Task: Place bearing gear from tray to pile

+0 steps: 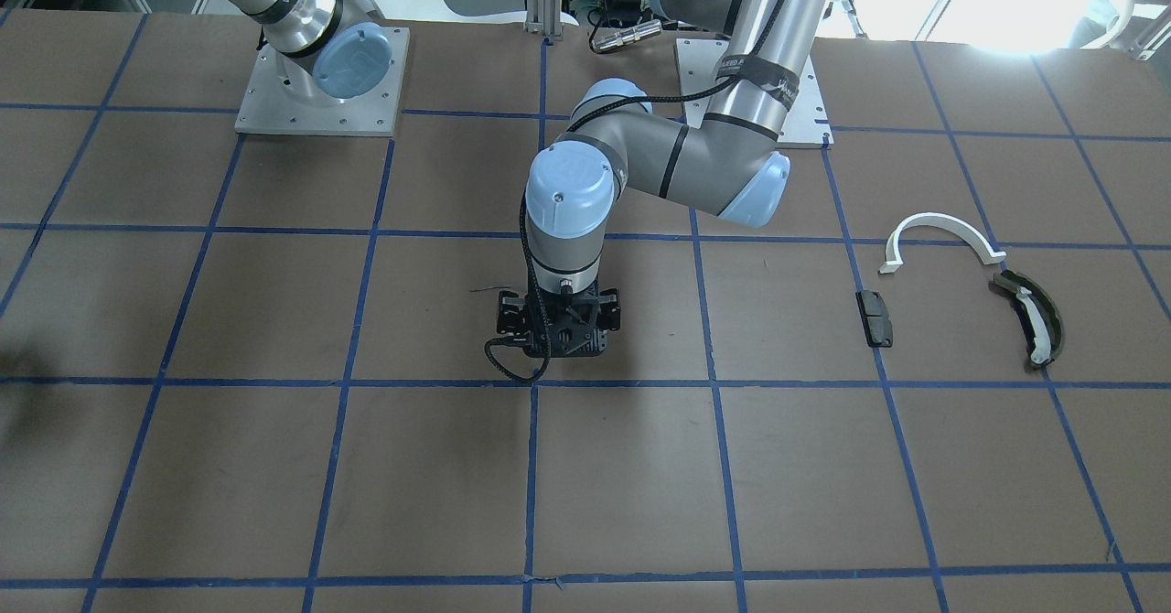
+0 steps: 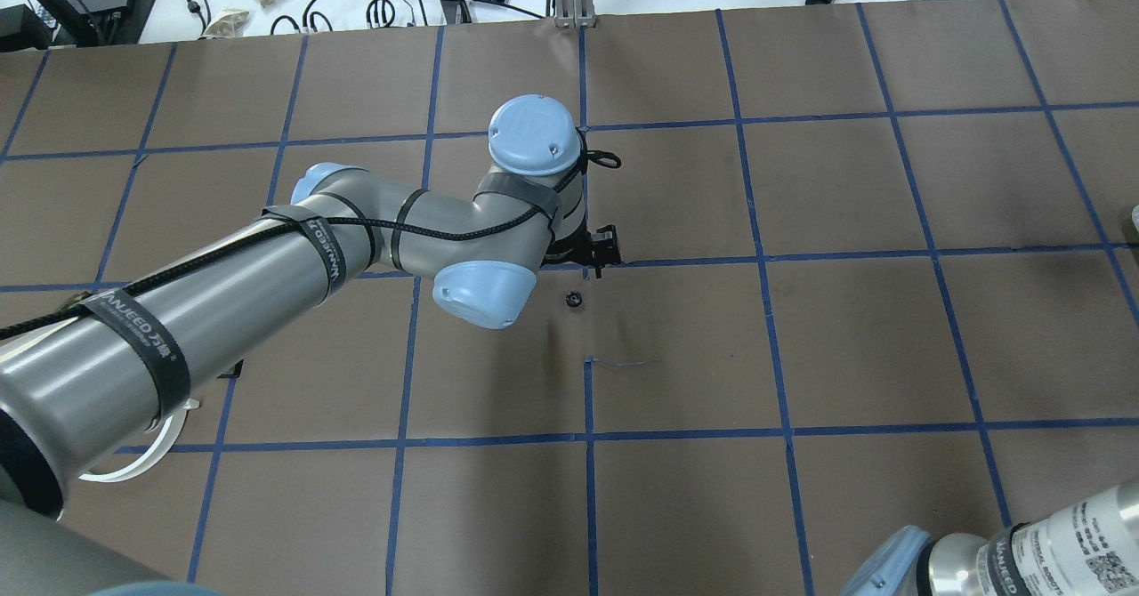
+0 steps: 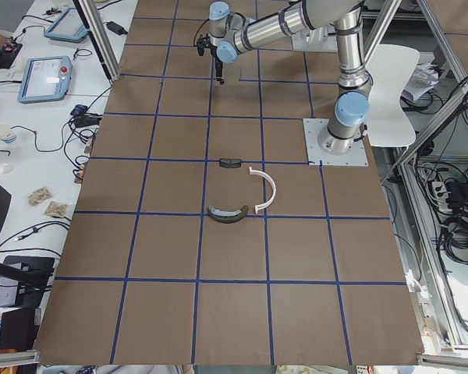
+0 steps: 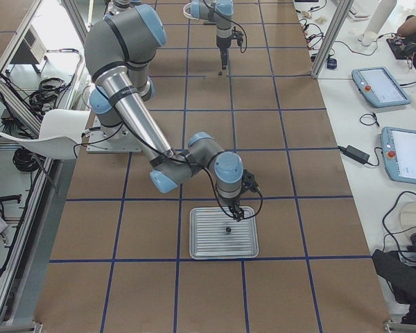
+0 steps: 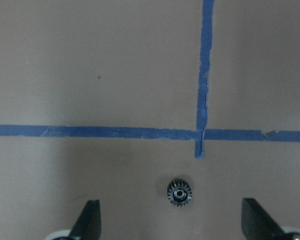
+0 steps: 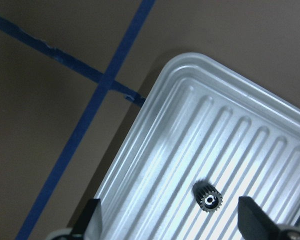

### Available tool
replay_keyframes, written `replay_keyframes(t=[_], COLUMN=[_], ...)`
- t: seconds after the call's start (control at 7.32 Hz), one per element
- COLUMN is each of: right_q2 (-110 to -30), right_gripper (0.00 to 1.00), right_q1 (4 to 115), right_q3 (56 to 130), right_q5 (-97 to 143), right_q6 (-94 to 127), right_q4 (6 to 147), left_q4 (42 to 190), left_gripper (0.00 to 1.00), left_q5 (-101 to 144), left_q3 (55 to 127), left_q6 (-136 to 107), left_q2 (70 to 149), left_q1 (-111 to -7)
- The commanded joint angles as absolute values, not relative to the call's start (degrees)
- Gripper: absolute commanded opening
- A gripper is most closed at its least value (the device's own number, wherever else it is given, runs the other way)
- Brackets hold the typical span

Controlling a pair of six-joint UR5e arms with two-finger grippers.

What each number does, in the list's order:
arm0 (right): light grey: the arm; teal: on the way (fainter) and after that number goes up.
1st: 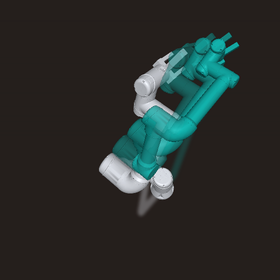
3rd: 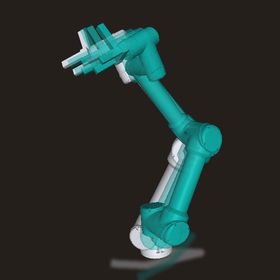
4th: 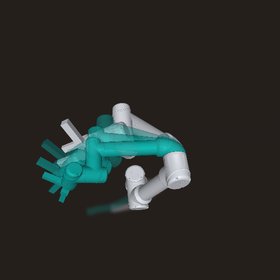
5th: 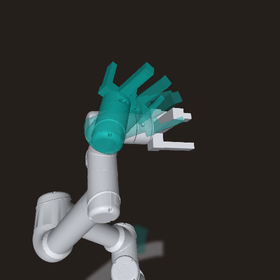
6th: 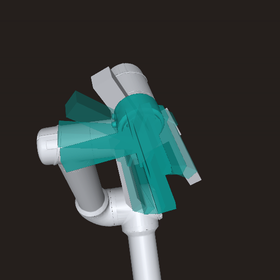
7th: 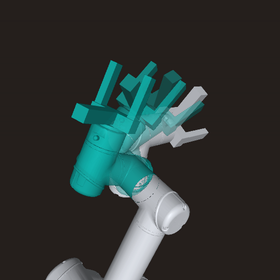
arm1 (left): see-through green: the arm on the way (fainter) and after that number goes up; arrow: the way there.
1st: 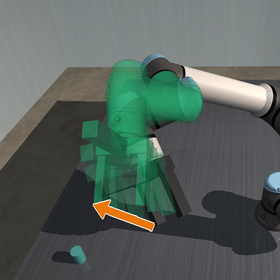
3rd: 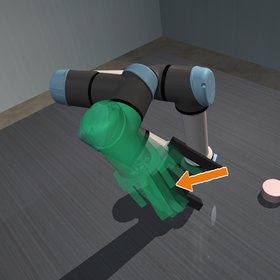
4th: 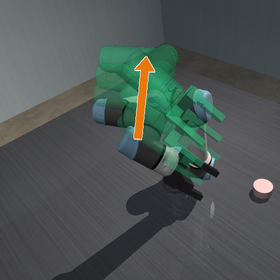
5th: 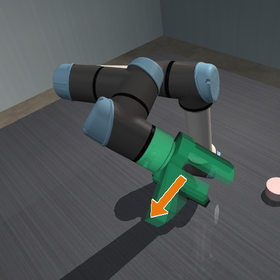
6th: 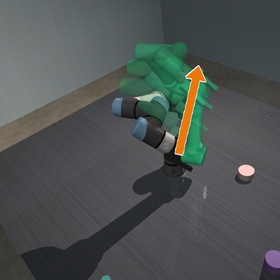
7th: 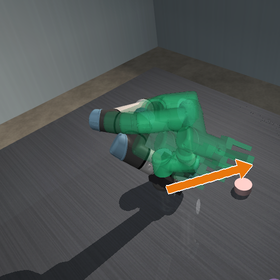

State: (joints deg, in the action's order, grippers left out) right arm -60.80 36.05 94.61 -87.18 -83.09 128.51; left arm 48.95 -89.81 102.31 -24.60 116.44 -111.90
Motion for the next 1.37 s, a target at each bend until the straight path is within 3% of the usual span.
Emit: replay_keyframes(t=[0.0, 0.14, 0.41, 0.55, 0.68, 0.82, 0.96, 1.23], right_q2=[-55.7, -54.7, -54.4, -54.1, -54.1, -54.1, -54.1, -54.8], right_gripper=[0.90, 0.86, 0.76, 0.68, 0.60, 0.41, 0.18, 0.03], right_q1=[34.5, 34.5, 34.2, 34.2, 34.2, 34.2, 34.2, 34.2], right_q3=[92.8, 91.5, 91.3, 91.2, 91.1, 90.9, 90.9, 90.9], right_q5=[-87.1, -87.0, -87.0, -87.1, -87.2, -87.2, -87.3, -87.8], right_q6=[-83.8, -84.9, -87.4, -87.5, -87.6, -87.6, -87.5, -87.2], right_q4=[130.6, 130.9, 130.9, 131.0, 131.5, 131.4, 131.4, 130.6], left_q4=[47.8, 47.9, 47.7, 47.7, 47.7, 48.1, 48.5, 48.9], left_gripper=[0.99, 0.97, 0.68, 0.33, 0.13, 0.03, 0.00, 0.00], left_q5=[-89.4, -89.2, -89.3, -89.3, -89.5, -89.7, -89.8, -89.8], left_q3=[102.7, 102.7, 102.7, 102.7, 102.7, 101.9, 101.3, 101.0], left_q6=[-26.4, -26.5, -26.5, -26.4, -26.2, -25.1, -25.1, -24.9], left_q2=[118.8, 119.5, 120.2, 120.4, 120.4, 120.3, 120.3, 118.4], left_q1=[-112.7, -112.7, -112.7, -112.7, -112.7, -112.7, -112.7, -112.4])
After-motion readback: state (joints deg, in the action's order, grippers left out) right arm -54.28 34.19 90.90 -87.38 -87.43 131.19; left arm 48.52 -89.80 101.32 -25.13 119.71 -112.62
